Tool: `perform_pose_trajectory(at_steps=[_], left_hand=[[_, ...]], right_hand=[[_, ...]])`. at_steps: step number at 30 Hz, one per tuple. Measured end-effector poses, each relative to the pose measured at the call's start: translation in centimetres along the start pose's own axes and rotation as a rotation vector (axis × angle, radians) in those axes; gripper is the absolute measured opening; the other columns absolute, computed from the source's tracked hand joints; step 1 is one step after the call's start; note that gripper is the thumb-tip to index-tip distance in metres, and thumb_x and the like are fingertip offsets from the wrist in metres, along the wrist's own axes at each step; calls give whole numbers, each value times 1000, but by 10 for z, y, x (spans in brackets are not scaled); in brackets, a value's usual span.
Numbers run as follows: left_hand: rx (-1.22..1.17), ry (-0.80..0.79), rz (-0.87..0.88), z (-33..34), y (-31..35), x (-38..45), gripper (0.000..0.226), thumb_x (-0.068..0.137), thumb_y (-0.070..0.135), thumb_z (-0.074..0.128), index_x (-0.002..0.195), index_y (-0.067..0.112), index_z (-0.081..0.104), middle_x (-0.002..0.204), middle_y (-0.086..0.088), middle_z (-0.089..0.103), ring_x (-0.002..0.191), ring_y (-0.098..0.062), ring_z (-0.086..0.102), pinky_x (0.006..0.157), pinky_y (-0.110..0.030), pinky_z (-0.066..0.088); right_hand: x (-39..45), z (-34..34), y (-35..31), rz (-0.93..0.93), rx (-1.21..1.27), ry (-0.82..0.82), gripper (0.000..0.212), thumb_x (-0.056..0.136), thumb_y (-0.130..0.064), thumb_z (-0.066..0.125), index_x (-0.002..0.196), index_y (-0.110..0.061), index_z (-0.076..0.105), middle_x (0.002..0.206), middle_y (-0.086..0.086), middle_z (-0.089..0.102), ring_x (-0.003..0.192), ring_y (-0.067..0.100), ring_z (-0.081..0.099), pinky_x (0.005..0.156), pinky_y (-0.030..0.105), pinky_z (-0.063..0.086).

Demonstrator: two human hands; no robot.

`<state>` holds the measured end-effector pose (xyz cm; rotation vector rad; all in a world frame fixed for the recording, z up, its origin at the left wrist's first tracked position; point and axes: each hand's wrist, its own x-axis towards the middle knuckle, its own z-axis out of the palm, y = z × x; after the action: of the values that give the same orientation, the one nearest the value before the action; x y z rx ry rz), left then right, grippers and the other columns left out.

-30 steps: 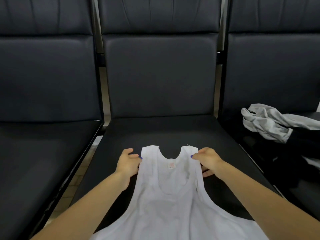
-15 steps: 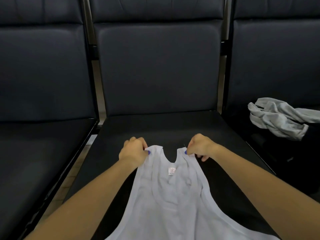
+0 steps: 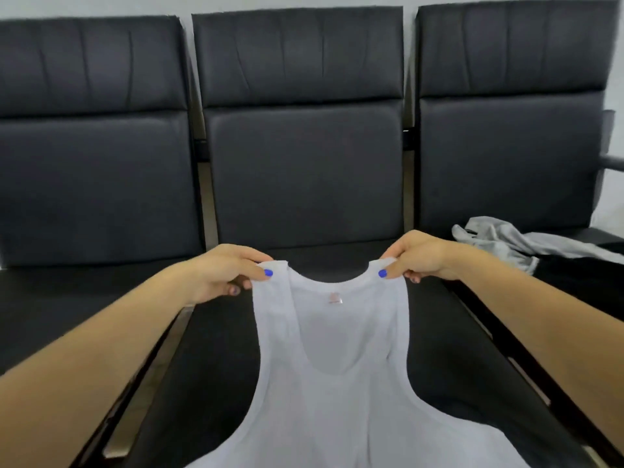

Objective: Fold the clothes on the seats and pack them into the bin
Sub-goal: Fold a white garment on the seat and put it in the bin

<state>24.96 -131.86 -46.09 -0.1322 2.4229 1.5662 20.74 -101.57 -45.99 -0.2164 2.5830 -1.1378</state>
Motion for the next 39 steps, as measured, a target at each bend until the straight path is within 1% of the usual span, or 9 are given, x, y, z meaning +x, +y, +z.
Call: perform_pose_trajectory(at_steps=[3,7,9,14,19,23,29,34,39], left_hand=[[70,-69,25,-20,32,-40,18,72,14,79,89,11,74,74,-3,62,57,-8,47,55,-21,38],[49,-205,154,-38,68,-91,52,30,37,96,70,13,73,66,-4,63,43,-5,43,40,-14,35],[25,-268,181,-42,83,-116,48,31,33,96,65,13,70,68,-6,65,38,-5,42,36,-11,33],[197,-337,191,-41,101,-155,45,36,33,96,60,15,61,63,-6,59,37,-6,40,34,-12,32],[216,-319,224,-36,104,-169,45,39,34,95,60,16,60,62,-4,55,39,-6,37,37,-14,31],[223,-303,214,-42,104,-173,59,37,40,95,80,7,74,77,-8,64,42,-6,40,40,-14,34],[222,-246,230,-44,92,-171,62,37,50,92,81,9,73,77,-5,64,49,-7,40,46,-17,33],[135,-183,289,-36,86,-167,27,66,42,80,72,17,69,85,-6,68,67,-11,62,51,-19,46],[15,-167,319,-34,81,-163,53,32,51,93,64,19,65,79,-3,68,68,-13,67,55,-21,53]], right_hand=[[-36,-18,-27,-72,-68,-11,12,81,-7,72,93,-3,73,82,14,61,54,11,42,43,18,35],[-96,-37,-67,-149,92,-198,7,84,-10,68,80,-10,74,75,4,66,51,8,49,43,16,37],[-121,-44,-80,-157,135,-245,10,85,-8,64,78,-7,71,70,2,68,52,7,58,42,15,40],[-153,-40,-92,-39,-344,-172,21,75,-24,79,87,-8,72,75,4,67,59,15,53,42,19,39],[-176,-32,-99,-179,5,-297,19,72,-29,70,55,-21,67,65,-2,65,47,8,51,37,16,32],[-188,-42,-95,-185,119,-512,9,66,-18,71,71,-13,76,81,4,71,67,10,65,52,16,48],[-186,-39,-93,-125,-98,-249,11,83,-16,70,80,-6,68,70,2,64,42,6,37,36,14,27],[-172,-28,-91,-204,-415,-24,22,80,-28,75,72,-11,64,68,2,64,50,11,60,47,21,50],[-166,-17,-86,-248,26,-115,22,85,-19,69,72,-9,55,67,2,65,47,11,51,41,18,39]])
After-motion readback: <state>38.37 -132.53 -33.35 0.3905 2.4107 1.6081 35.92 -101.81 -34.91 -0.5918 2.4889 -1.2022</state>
